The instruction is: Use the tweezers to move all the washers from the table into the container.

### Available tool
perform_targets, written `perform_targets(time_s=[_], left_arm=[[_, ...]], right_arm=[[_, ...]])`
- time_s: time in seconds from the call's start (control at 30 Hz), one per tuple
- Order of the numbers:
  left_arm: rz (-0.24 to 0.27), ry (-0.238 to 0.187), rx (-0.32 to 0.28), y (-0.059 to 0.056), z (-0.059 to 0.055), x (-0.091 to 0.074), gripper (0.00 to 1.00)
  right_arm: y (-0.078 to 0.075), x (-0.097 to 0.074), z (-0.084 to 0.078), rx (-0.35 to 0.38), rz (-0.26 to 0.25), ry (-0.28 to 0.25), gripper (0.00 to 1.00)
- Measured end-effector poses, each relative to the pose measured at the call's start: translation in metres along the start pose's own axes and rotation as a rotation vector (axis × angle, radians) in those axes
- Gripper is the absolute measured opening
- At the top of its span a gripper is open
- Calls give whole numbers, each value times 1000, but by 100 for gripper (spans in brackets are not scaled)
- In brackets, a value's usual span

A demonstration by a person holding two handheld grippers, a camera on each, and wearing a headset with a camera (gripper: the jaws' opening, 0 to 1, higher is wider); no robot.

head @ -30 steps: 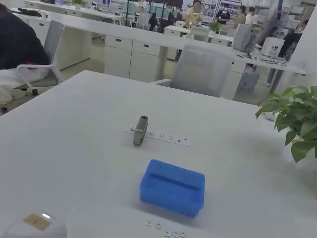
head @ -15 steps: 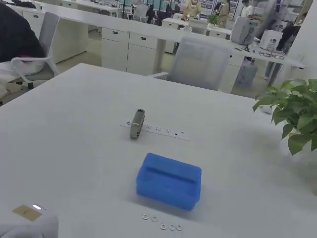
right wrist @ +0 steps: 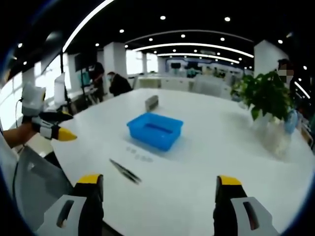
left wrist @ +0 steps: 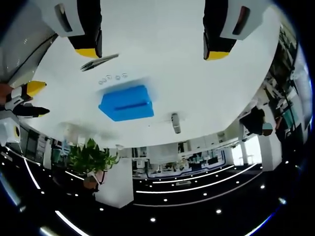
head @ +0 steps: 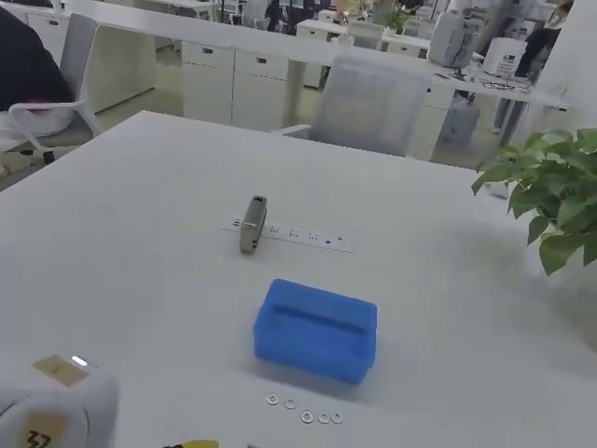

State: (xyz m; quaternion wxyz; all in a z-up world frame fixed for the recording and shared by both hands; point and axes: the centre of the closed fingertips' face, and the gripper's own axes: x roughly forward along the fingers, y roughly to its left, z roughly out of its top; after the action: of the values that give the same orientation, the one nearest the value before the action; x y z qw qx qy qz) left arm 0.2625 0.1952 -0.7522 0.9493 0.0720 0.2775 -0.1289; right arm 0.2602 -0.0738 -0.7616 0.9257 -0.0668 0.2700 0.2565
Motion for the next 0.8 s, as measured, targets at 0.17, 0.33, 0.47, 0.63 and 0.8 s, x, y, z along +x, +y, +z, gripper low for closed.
perform_targets(time_s=[0.17, 0.33, 0.47, 0.63, 0.8], left_arm=[[-58, 11, 31, -7, 6, 10, 81], [-114, 27, 73, -13, 13, 23, 75], [-167, 42, 107, -20, 16, 32, 71], [-279, 158, 204, -33, 4, 47, 59], [-343, 216, 278, -39, -3, 65, 49]], right_arm=[[-5, 0, 1, 22, -11, -11, 93], [-9, -1, 1, 55, -19, -16, 92], [-8, -1, -1, 66, -16, -6, 92], [-8, 0, -5, 64, -7, 8, 92], [-11, 1, -9, 100, -5, 20, 91]])
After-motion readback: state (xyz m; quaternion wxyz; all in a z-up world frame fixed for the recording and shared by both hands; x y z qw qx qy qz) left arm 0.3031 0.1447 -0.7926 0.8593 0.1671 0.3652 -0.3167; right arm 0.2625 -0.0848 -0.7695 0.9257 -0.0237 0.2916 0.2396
